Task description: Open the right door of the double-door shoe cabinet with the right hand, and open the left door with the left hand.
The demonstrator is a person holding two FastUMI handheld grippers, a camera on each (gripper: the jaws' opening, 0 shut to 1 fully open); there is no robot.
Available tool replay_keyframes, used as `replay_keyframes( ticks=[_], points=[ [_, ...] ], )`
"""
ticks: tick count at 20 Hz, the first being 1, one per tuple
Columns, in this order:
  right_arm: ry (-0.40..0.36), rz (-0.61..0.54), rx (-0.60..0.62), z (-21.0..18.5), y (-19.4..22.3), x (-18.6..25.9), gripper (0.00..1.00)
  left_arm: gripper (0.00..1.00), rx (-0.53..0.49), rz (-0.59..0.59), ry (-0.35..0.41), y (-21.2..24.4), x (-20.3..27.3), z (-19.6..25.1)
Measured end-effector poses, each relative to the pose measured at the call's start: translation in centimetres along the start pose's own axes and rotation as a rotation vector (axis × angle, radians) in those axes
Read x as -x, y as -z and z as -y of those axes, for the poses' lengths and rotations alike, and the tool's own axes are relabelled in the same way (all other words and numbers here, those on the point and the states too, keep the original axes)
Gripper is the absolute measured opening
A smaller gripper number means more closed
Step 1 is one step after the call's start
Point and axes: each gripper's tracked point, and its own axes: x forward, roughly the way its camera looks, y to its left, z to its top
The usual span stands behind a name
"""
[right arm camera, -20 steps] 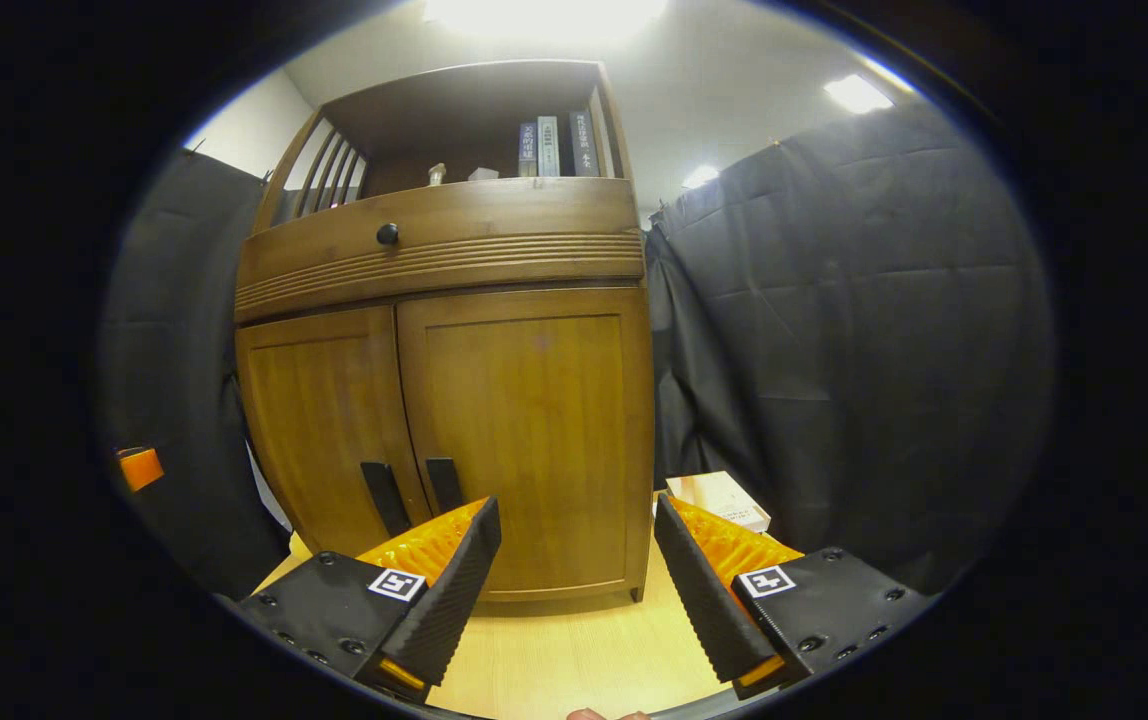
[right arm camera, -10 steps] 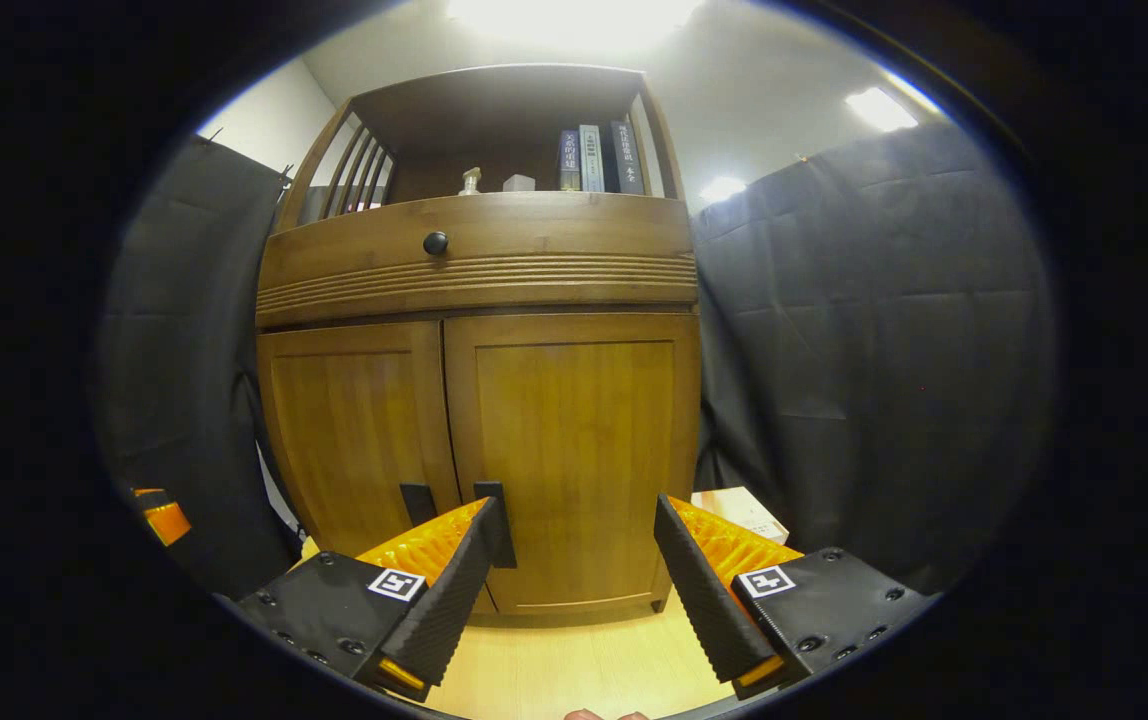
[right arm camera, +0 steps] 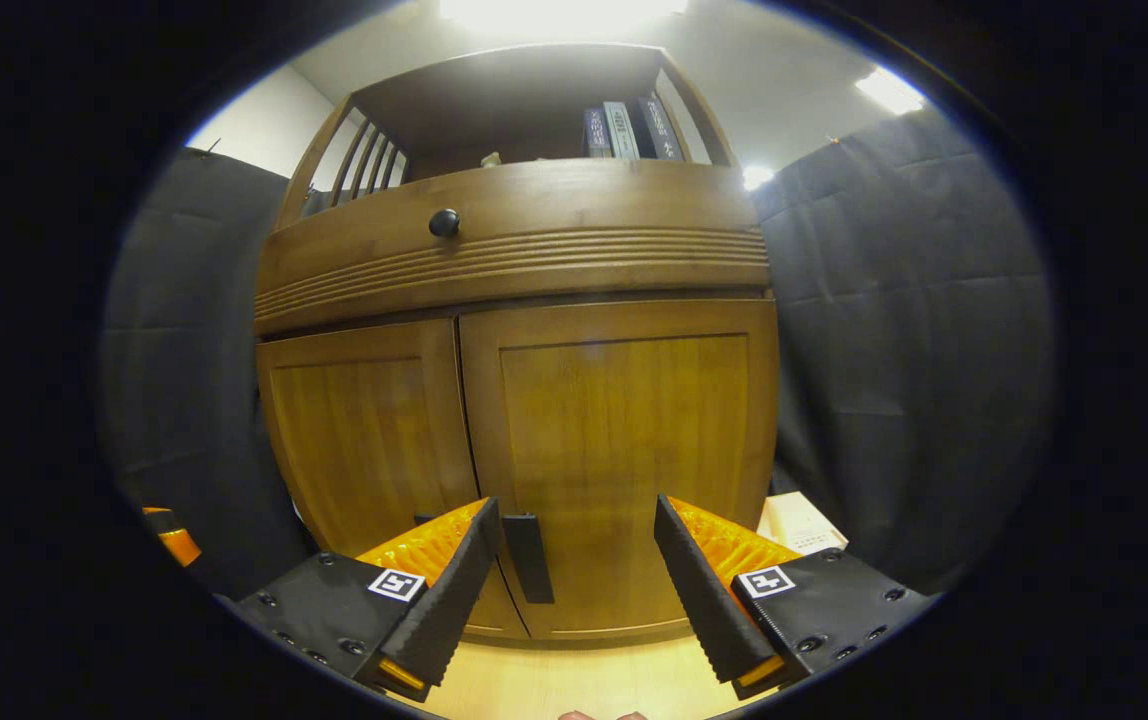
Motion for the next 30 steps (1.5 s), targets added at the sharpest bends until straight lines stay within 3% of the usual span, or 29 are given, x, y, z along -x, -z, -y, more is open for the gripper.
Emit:
replay_keyframes(
  ticks=[4,5,11,15,21,24,25,27,30],
  points=[
    [-0.068,-0.059,-0.012,-1.3,2.2,-3.2,0.93,0.92,0.049,-0.022,-0.059,0.4,-1.3,0.6],
    [-0.081,-0.061,-0.009,-1.6,2.4,-3.8,0.98,0.93,0.068,-0.021,-0.085,0.5,-1.3,0.5],
    [-0.138,-0.115,0.035,-3.3,5.1,-7.5,0.98,0.92,0.053,-0.055,-0.206,1.7,-0.6,-0.5],
    [-0.134,-0.131,0.074,-3.5,7.2,-9.4,0.98,0.92,0.026,-0.060,-0.267,1.6,-0.5,-1.0],
    [-0.131,-0.162,0.081,-3.5,8.2,-10.7,0.92,0.92,0.076,-0.085,-0.305,2.0,-0.7,-1.5],
    [-0.118,-0.179,0.087,-3.2,8.7,-10.8,0.52,0.92,0.042,-0.087,-0.317,1.8,-0.7,-1.4],
    [-0.136,-0.189,0.073,-3.6,8.7,-10.6,0.51,0.92,0.030,-0.090,-0.311,1.6,-0.7,-1.3],
    [-0.124,-0.203,0.072,-3.8,8.9,-10.8,0.34,0.92,0.007,-0.093,-0.298,1.5,-0.5,-1.2],
    [-0.139,-0.205,0.063,-3.8,9.0,-10.8,0.27,0.92,-0.009,-0.097,-0.273,1.7,-0.4,-1.0]
  ],
)
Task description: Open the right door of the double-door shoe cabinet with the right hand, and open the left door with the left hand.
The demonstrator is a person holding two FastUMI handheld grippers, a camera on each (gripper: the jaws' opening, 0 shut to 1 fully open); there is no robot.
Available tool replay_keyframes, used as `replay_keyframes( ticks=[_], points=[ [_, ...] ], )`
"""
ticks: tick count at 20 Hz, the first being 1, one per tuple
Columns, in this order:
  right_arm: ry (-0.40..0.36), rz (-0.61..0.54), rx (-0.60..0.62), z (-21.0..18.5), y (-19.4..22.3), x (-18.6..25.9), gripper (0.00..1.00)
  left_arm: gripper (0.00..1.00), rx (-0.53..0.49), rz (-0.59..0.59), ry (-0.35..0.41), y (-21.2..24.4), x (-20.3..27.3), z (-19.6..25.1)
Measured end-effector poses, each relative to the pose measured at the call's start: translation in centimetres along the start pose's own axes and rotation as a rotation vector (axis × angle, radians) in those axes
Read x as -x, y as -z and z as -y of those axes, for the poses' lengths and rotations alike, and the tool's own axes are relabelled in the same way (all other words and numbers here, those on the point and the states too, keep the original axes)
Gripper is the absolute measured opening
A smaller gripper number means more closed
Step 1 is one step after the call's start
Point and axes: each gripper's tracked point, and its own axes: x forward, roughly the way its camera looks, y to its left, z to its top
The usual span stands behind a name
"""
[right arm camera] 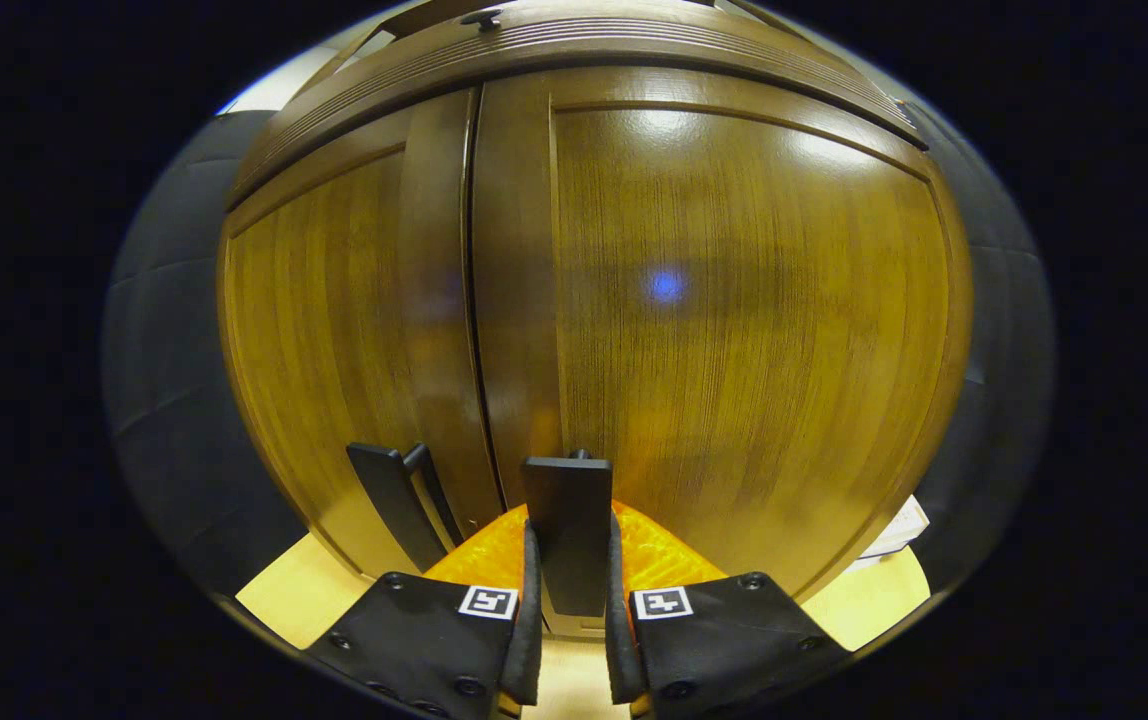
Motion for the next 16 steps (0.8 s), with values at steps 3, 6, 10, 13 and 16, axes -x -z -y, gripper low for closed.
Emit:
replay_keyframes(
  ticks=[3,6,10,13,16],
  points=[
    [-0.055,-0.003,-0.014,0.1,0.0,0.0,0.15,0.92,-0.008,-0.005,0.025,0.3,0.1,0.2],
    [-0.058,-0.017,0.003,-0.1,0.3,0.5,0.07,0.93,-0.004,-0.014,0.047,0.5,0.4,0.6],
    [-0.032,-0.017,-0.006,0.0,0.3,1.3,0.10,0.92,-0.005,-0.015,0.063,0.4,0.7,0.8],
    [-0.029,-0.024,-0.007,0.3,0.4,2.1,0.09,0.93,-0.017,-0.012,0.079,0.3,0.7,0.8],
    [-0.013,-0.019,-0.011,0.5,0.8,3.1,0.09,0.92,-0.017,-0.018,0.106,0.6,1.3,1.0]
  ],
)
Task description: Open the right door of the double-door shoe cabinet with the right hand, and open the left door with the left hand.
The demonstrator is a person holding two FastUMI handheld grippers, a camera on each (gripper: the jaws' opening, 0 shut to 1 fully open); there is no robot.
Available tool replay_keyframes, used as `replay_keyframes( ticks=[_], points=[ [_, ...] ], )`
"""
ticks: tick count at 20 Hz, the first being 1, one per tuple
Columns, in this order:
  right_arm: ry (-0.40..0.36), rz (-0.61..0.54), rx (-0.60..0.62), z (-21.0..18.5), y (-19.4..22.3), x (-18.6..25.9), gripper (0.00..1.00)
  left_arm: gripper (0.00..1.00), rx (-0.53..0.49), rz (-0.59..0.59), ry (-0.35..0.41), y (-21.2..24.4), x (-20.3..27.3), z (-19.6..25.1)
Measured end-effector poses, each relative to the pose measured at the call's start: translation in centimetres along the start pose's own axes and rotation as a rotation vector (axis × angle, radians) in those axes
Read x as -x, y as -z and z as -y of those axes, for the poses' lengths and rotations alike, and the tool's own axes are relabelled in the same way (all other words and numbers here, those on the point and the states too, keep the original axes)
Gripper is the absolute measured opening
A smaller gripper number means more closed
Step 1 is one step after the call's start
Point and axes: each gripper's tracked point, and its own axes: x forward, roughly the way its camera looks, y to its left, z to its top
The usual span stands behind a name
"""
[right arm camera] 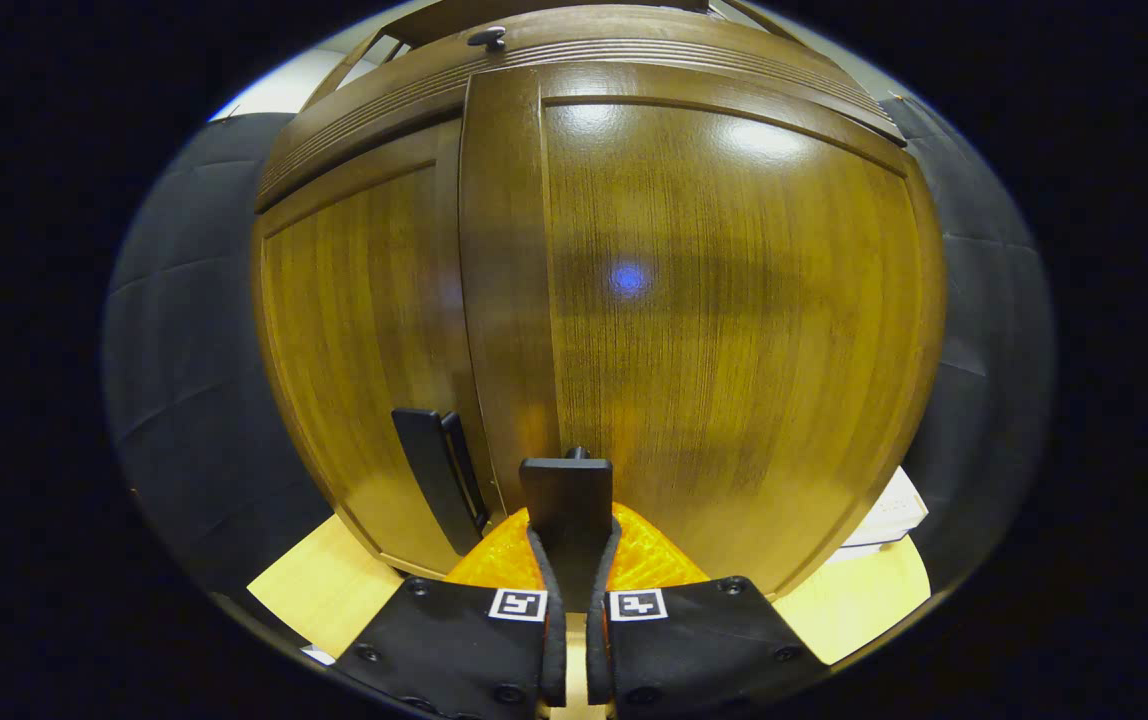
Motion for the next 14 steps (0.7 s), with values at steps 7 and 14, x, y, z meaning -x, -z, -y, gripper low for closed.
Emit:
replay_keyframes(
  ticks=[7,14],
  points=[
    [0.071,0.015,-0.001,1.0,-1.2,0.1,0.09,0.92,0.025,-0.002,0.129,0.4,1.7,1.7],
    [0.169,0.017,-0.001,2.0,-2.5,2.1,0.12,0.92,0.018,0.029,0.252,0.0,2.9,3.5]
  ],
)
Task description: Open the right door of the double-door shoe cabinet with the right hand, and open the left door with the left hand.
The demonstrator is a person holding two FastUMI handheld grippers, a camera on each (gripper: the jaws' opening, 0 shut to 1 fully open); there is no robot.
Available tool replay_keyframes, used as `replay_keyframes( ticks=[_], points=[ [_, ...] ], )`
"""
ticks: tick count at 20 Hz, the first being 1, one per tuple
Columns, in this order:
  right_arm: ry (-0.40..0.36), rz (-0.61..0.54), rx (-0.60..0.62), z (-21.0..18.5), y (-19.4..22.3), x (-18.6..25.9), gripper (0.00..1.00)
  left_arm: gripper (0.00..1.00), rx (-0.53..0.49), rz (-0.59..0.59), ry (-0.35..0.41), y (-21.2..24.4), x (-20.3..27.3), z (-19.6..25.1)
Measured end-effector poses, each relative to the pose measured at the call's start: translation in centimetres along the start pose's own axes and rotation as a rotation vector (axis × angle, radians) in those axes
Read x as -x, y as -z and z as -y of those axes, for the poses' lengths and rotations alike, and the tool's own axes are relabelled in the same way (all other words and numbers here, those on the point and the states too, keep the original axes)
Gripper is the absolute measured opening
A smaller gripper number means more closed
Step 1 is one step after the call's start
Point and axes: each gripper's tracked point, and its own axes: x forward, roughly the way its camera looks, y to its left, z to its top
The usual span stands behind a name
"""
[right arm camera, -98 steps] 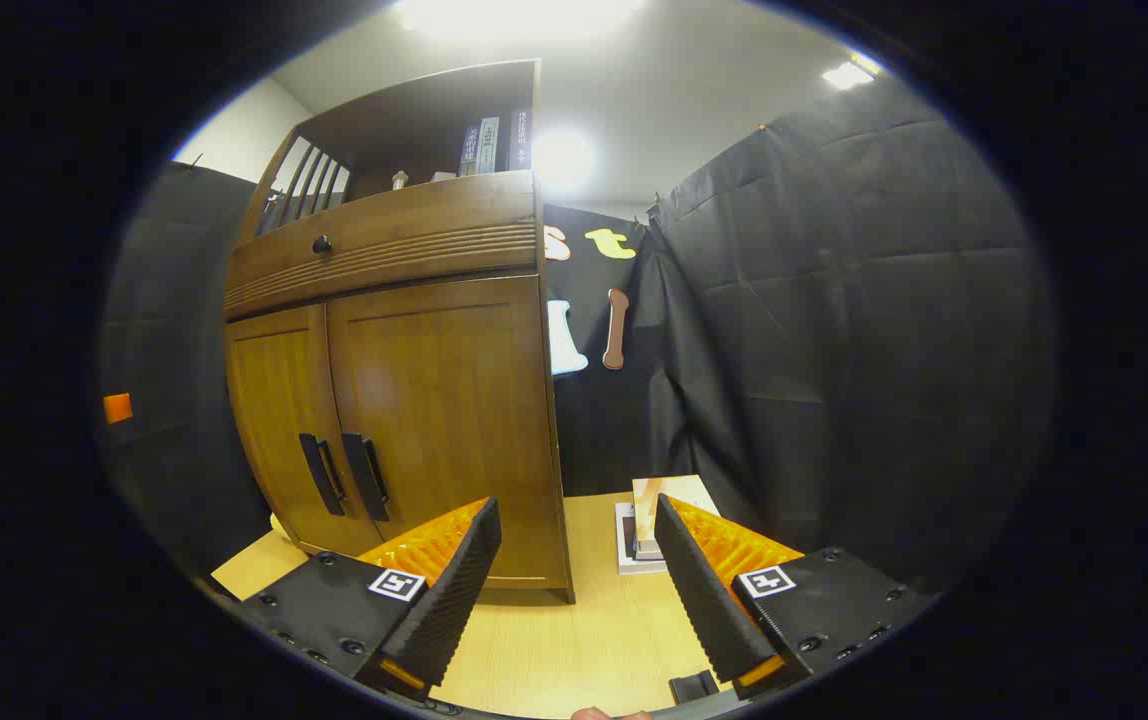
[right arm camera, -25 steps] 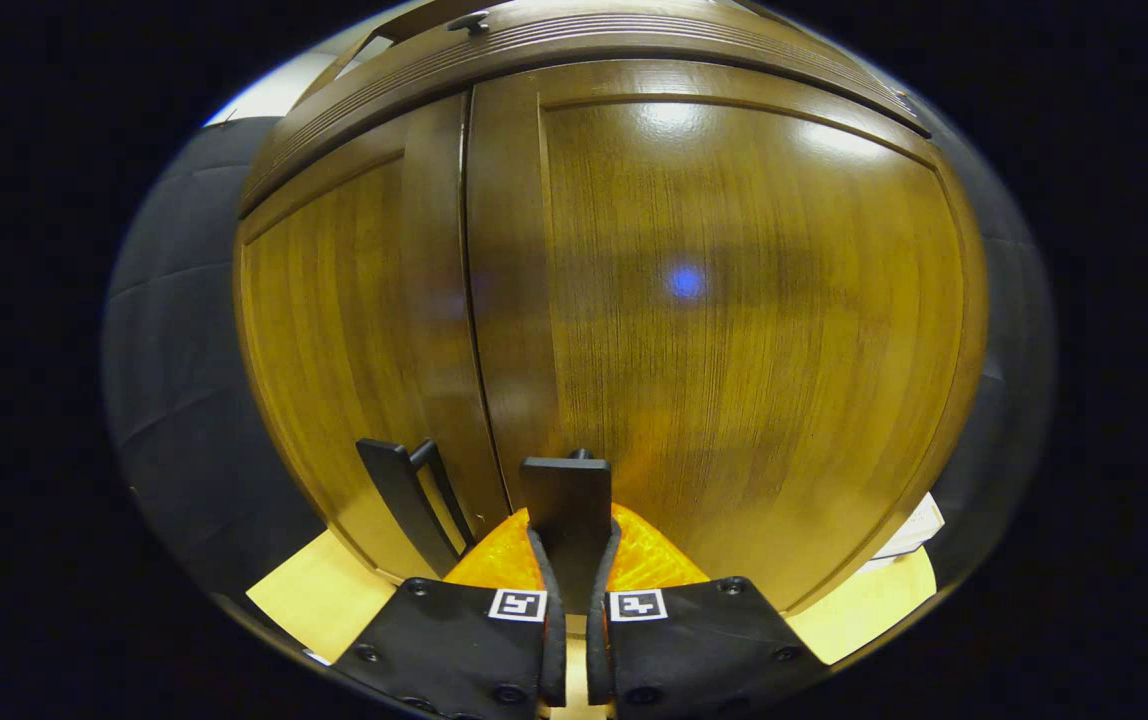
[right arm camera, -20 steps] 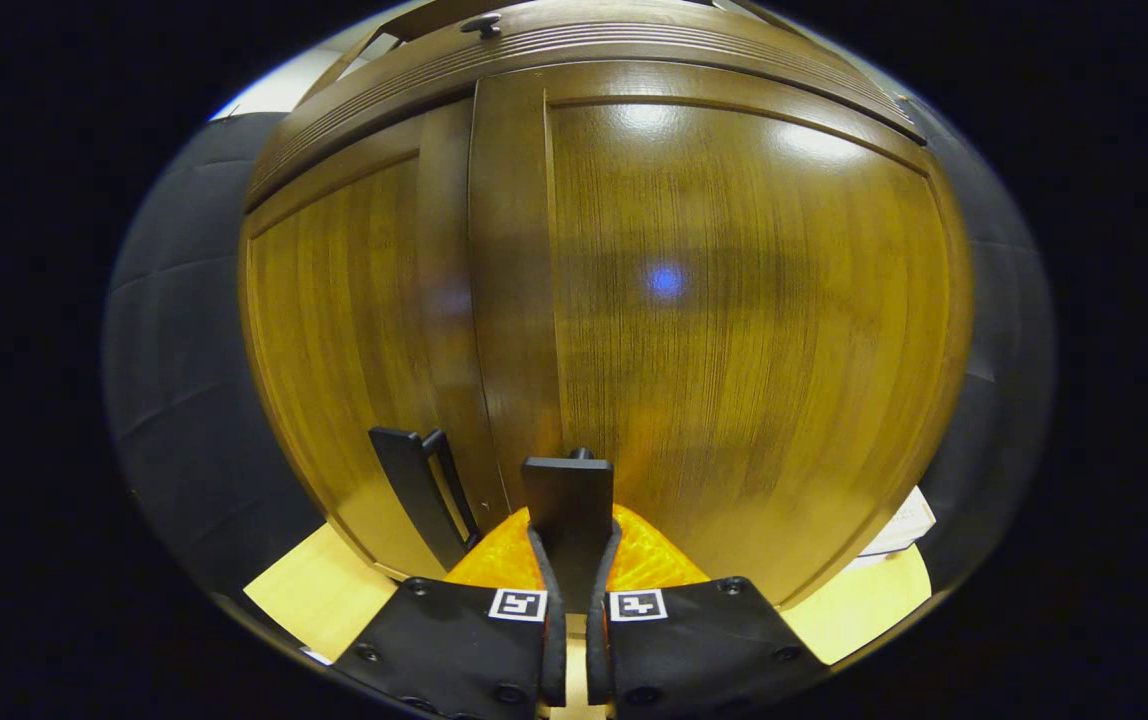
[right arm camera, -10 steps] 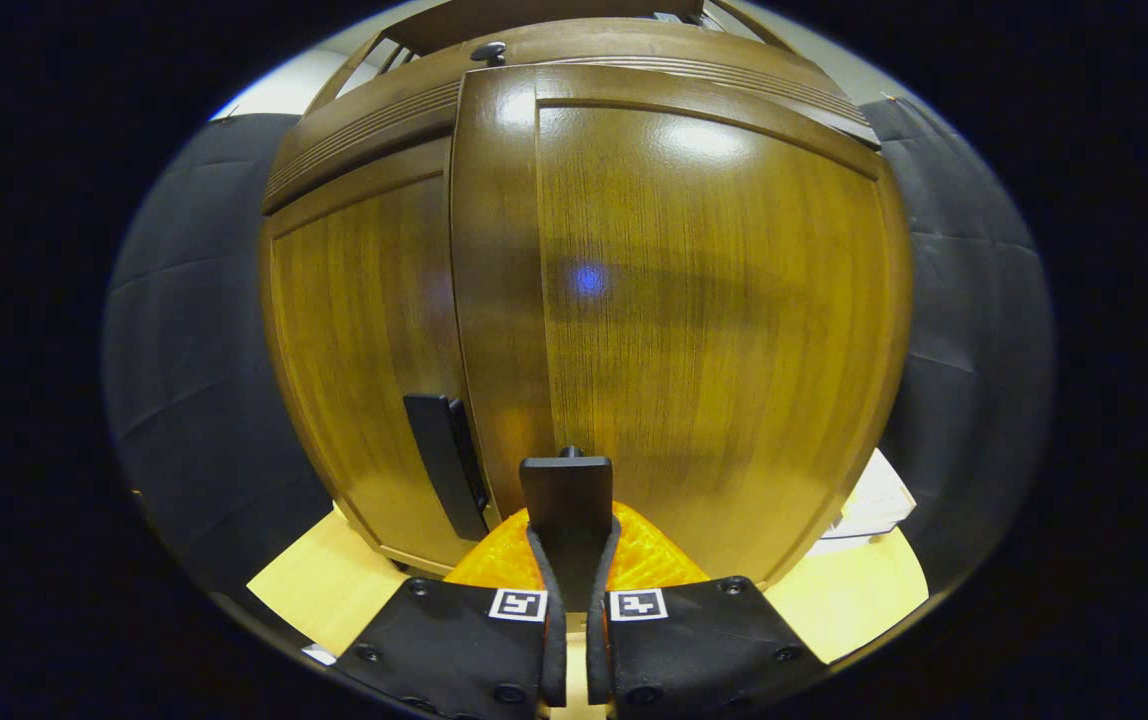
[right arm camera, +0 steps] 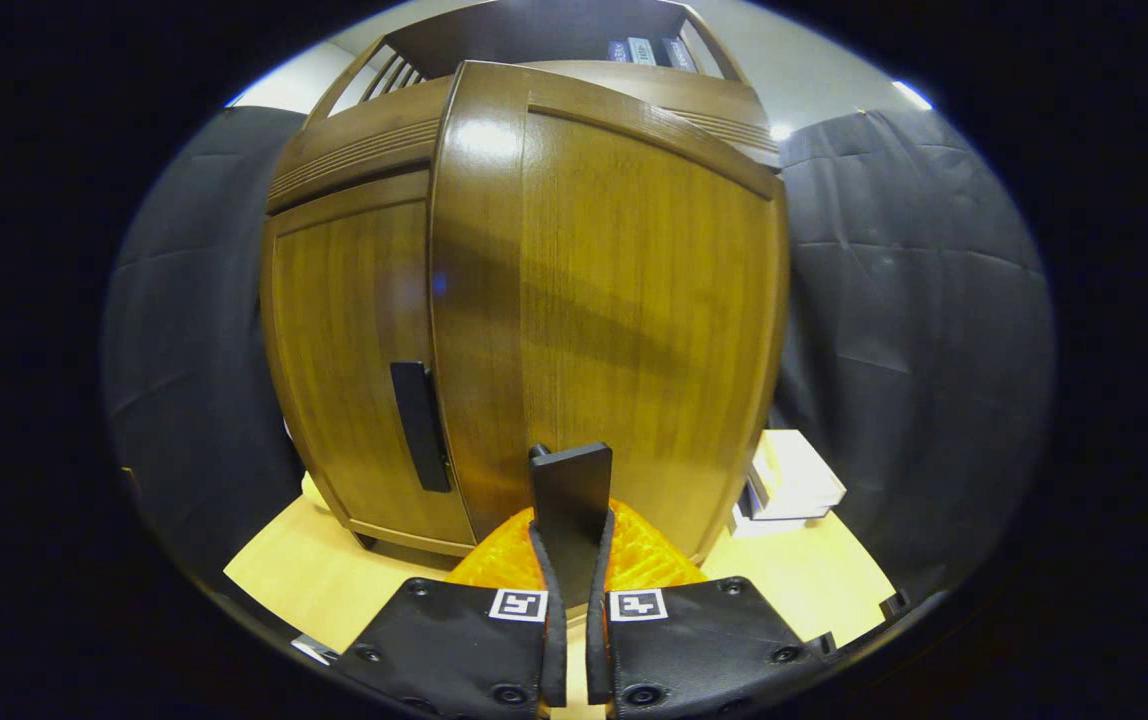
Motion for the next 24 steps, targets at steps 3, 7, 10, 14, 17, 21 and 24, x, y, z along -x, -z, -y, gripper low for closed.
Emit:
replay_keyframes(
  ticks=[3,7,10,14,17,21,24],
  points=[
    [0.003,0.005,-0.008,1.4,-0.9,1.0,0.09,0.92,0.026,0.013,0.026,-0.4,0.2,1.6],
    [-0.022,0.005,-0.013,5.0,0.2,3.1,0.08,0.91,0.002,0.019,-0.014,-0.9,0.0,2.0],
    [-0.060,0.014,0.010,8.1,0.9,4.5,0.05,0.92,-0.009,0.029,-0.067,-1.4,0.9,3.7],
    [-0.109,0.025,0.020,11.2,1.2,5.8,0.05,0.92,-0.015,0.041,-0.128,-0.4,3.1,6.6],
    [-0.127,0.029,0.048,13.9,1.2,6.3,0.05,0.92,-0.019,0.054,-0.157,1.0,4.6,9.2],
    [-0.138,0.041,0.057,16.5,1.0,6.1,0.05,0.92,-0.012,0.029,-0.171,3.3,4.6,11.7],
    [-0.133,0.047,0.052,18.2,1.0,6.3,0.05,0.92,-0.020,0.027,-0.173,3.4,5.8,13.9]
  ],
)
